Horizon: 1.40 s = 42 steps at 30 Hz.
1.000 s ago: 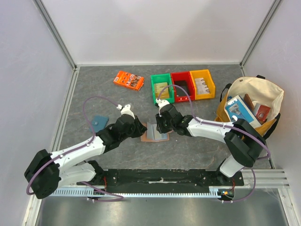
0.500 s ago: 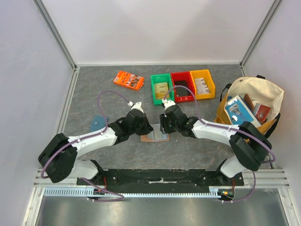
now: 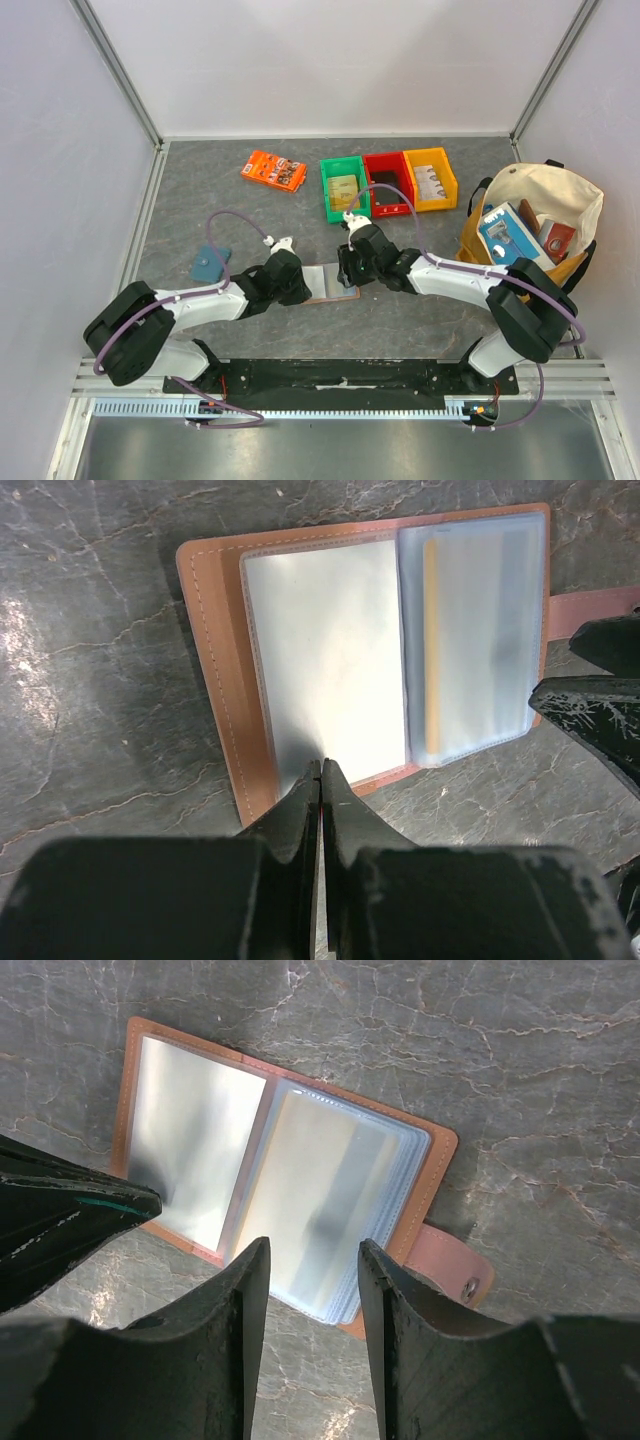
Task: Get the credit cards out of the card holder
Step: Open the card holder at the center of the board.
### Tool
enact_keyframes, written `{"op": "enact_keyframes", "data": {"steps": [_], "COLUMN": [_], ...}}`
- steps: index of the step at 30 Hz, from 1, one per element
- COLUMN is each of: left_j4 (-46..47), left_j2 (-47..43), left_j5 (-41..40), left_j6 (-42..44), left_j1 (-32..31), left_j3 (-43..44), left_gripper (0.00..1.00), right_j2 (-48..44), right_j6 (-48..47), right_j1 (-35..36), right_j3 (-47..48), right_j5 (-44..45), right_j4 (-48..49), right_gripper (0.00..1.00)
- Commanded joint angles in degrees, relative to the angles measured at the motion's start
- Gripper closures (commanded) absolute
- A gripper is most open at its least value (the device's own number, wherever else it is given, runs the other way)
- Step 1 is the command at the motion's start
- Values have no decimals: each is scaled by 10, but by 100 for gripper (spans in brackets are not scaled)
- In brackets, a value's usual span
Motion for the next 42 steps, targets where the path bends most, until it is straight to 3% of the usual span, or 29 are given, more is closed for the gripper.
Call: {"op": "enact_keyframes", "data": {"steps": [1, 12, 28, 36, 42], "left_j4": [27, 40, 70, 70, 30], "left_j2": [-1, 9, 34, -40, -58], "left_j5": [-21, -11, 22, 1, -34], "left_j6": [-19, -23, -29, -43, -24], "left_j1": [3, 2, 3, 3, 3], "left_j3": [-9, -16, -20, -45, -42], "left_gripper": [94, 95, 97, 96, 94], "right_j2": [10, 35, 61, 75, 38], "right_j6": [-3, -2, 24, 32, 11], "right_j1": [0, 0, 0, 3, 5], "right_j3": [7, 9, 12, 45, 49], "right_j5": [-14, -19, -125, -176, -59], "right_j4": [21, 28, 97, 119, 55], "right_gripper": [53, 53, 58, 59, 54]}}
